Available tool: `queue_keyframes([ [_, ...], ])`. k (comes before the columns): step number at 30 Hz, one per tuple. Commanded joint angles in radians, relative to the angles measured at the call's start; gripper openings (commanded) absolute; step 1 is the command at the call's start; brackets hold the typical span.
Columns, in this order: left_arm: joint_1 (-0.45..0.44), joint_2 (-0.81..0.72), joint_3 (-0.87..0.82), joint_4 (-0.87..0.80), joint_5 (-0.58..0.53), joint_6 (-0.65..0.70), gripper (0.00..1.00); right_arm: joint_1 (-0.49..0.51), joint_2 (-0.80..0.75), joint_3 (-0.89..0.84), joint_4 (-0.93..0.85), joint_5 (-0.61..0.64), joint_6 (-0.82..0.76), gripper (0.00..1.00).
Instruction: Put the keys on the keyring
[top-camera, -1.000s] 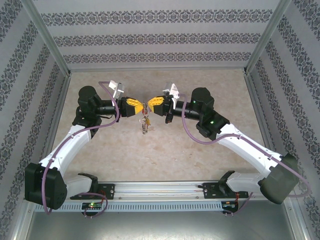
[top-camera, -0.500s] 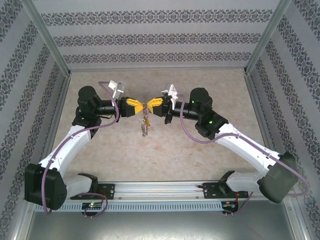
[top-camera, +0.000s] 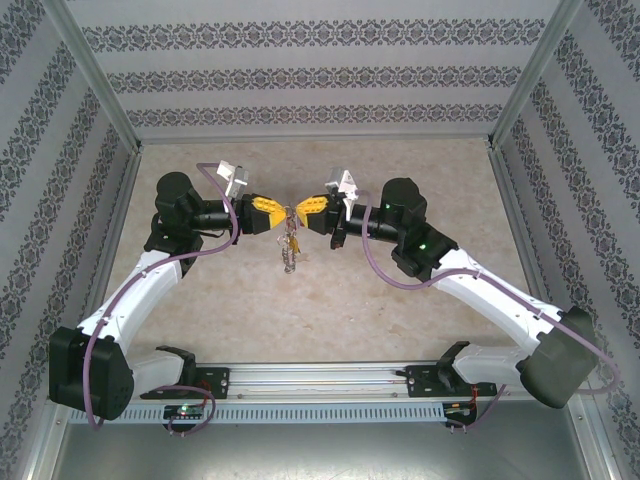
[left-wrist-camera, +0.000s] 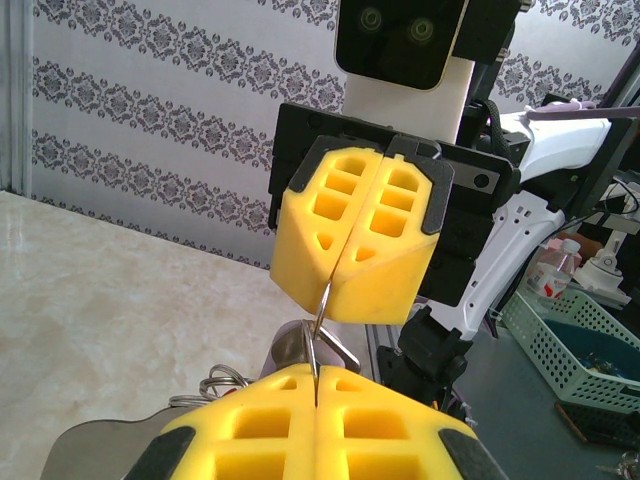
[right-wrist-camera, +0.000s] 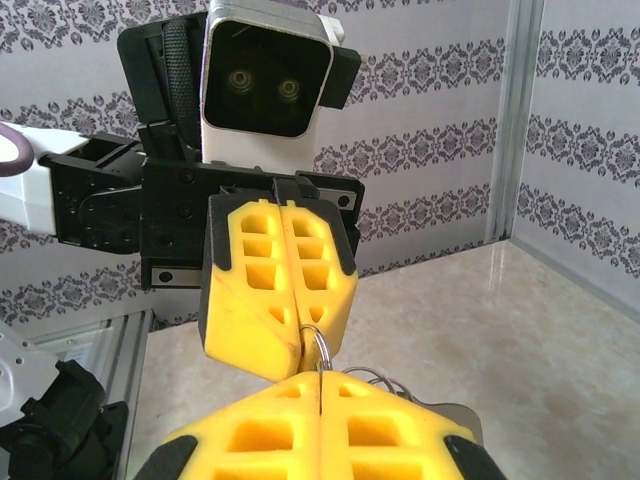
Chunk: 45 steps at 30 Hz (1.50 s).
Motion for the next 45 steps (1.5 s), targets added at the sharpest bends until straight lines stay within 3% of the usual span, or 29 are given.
queue_keyframes([
  [1,-0.007,-0.029,0.030,0.015,0.008,0.019,0.00,0.000,-0.033,-0.024,0.043,0.013,0.021,0.00],
  [45,-0.007,-0.033,0.034,0.002,0.002,0.029,0.00,-0.002,-0.033,-0.008,0.028,-0.038,0.026,0.00],
])
